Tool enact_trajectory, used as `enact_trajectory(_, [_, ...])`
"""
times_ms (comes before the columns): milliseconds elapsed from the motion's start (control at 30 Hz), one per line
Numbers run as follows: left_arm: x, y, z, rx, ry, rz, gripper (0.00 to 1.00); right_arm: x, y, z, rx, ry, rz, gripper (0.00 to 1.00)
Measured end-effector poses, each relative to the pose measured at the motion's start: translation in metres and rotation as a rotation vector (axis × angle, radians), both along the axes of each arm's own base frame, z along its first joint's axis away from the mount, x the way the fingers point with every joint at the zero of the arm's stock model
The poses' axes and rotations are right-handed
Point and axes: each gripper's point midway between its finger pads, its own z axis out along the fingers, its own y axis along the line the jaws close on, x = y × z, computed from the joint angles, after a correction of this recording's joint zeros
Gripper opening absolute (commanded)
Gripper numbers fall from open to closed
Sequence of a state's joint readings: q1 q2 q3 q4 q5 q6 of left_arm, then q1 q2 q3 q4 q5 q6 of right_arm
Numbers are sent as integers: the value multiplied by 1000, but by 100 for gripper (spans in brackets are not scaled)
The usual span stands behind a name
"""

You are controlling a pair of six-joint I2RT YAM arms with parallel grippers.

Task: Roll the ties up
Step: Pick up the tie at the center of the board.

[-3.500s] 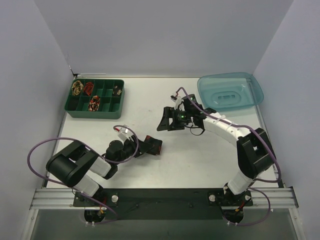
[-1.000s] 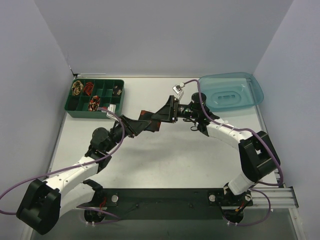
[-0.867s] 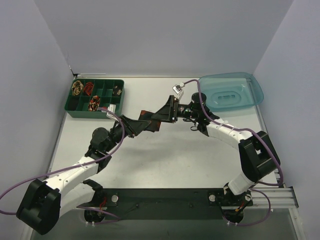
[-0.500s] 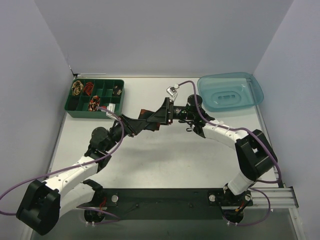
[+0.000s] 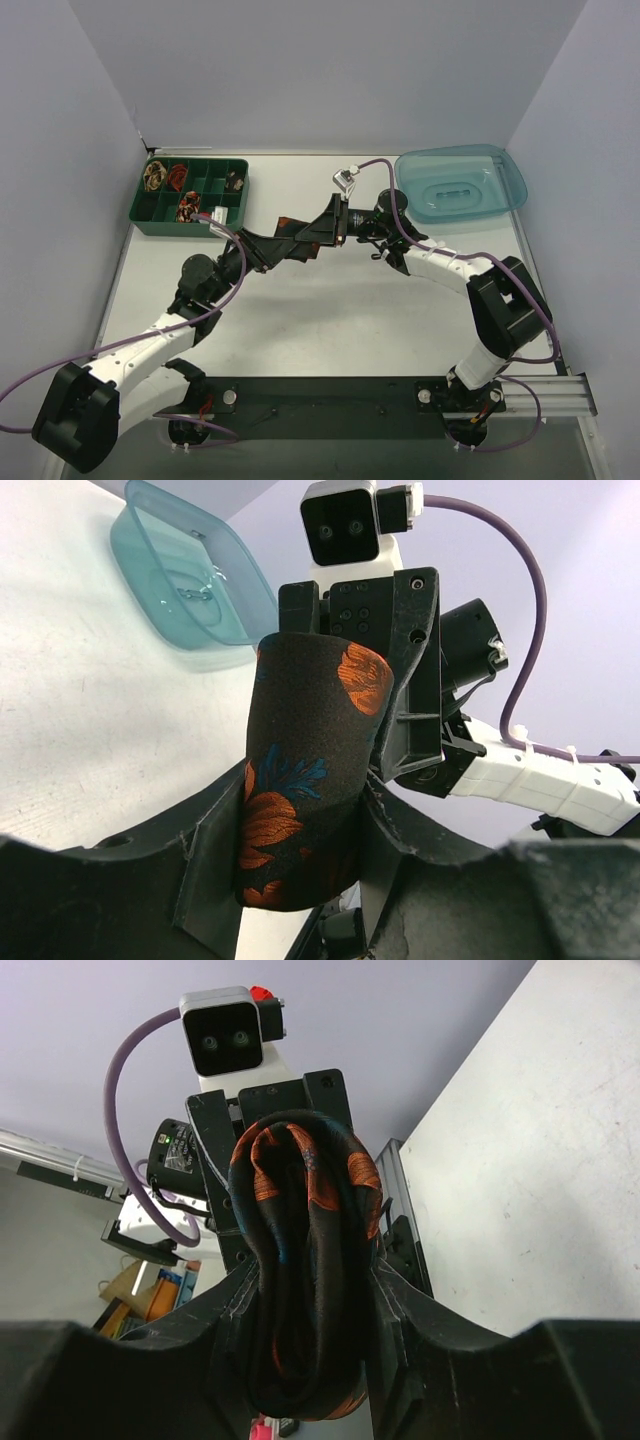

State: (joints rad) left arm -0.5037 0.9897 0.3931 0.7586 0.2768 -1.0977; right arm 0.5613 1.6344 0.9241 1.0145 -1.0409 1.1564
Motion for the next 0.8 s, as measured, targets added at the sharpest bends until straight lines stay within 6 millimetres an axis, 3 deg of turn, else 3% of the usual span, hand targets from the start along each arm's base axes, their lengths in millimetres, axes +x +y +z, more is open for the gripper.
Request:
enact_trajectory(433, [-2, 8, -1, 18, 14, 36, 80, -3, -2, 10, 34, -10, 21, 6])
enact_trajectory(567, [-7, 14, 5, 14, -1, 53, 82, 1, -2, 8, 41, -7, 16, 6])
enact_trajectory(667, [-11, 21, 19, -9, -40, 68, 82, 8, -2, -7, 28, 35, 3, 7])
enact_trajectory(800, [-7, 25, 14, 0, -18, 86, 82, 11, -3, -16, 22, 63, -4, 7])
